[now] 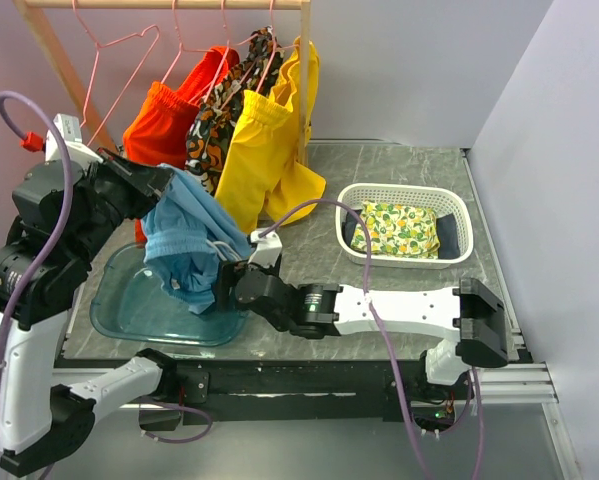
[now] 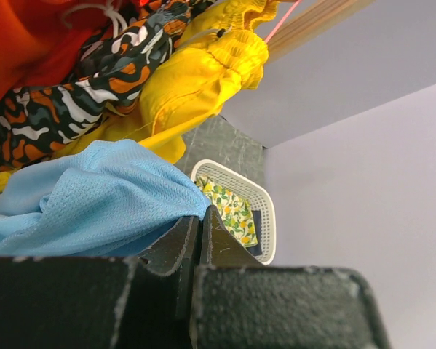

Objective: Place the shorts on the hanger

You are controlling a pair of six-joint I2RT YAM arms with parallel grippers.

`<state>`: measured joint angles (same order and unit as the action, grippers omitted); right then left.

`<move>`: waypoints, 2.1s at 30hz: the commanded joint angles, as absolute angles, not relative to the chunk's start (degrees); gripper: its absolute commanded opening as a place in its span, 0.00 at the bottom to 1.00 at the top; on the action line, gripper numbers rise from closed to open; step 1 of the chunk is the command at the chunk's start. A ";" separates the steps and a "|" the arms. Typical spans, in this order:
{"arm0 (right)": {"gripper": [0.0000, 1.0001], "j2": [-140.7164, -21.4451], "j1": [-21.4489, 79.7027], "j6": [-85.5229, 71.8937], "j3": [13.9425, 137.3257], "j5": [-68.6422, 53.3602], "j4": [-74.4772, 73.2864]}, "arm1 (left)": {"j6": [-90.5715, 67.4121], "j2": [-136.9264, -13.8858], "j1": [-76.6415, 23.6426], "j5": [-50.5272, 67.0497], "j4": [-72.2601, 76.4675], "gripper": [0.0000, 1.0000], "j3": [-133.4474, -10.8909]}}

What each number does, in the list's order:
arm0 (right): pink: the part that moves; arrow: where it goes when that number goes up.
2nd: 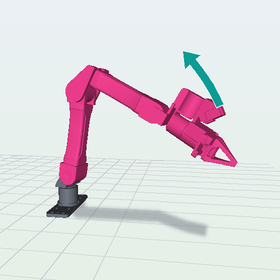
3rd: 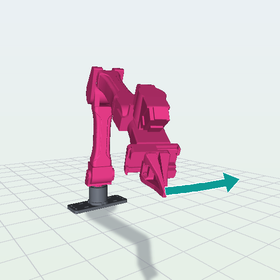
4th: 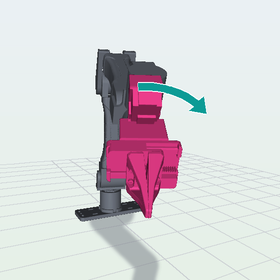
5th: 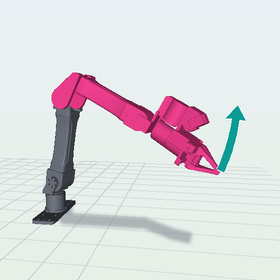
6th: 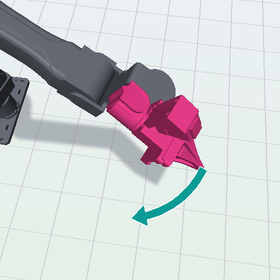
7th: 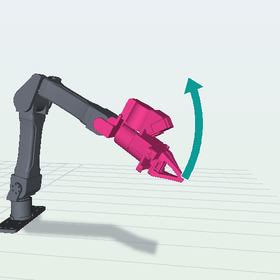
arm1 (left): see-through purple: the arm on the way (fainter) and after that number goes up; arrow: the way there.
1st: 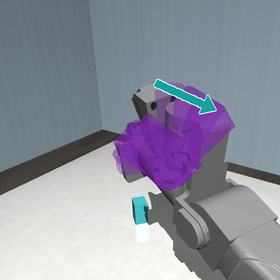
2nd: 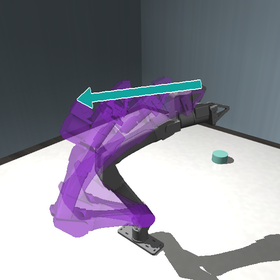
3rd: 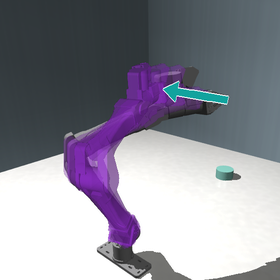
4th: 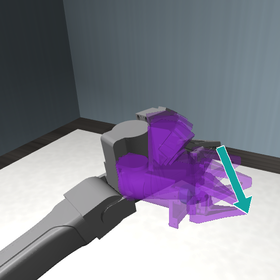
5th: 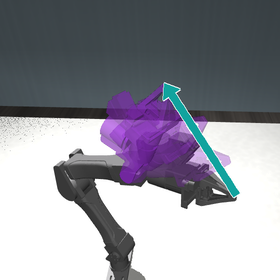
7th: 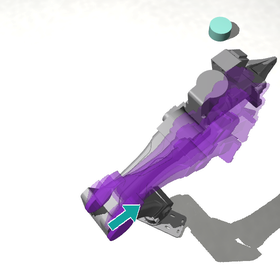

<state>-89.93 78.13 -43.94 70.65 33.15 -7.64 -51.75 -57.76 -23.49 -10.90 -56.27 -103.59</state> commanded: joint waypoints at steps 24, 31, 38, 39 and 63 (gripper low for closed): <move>0.00 -63.23 70.84 -46.07 75.39 55.01 -25.04 | -51.42 -57.74 -23.47 -8.79 -45.53 0.01 -103.63; 0.00 -58.18 70.75 -33.84 89.81 53.97 -33.38 | -50.28 -60.81 -23.38 -3.43 -43.86 0.01 -101.26; 0.00 -61.69 70.40 -37.78 93.78 50.97 -49.91 | -47.82 -61.26 -26.69 7.99 -36.13 0.01 -80.01; 0.00 -61.87 69.44 -38.58 92.04 51.15 -51.31 | -47.12 -61.52 -28.55 7.13 -34.90 0.01 -77.28; 0.00 -60.20 48.16 -37.00 66.01 29.98 -45.09 | -40.34 -51.69 -47.46 -20.11 -32.86 0.76 -69.23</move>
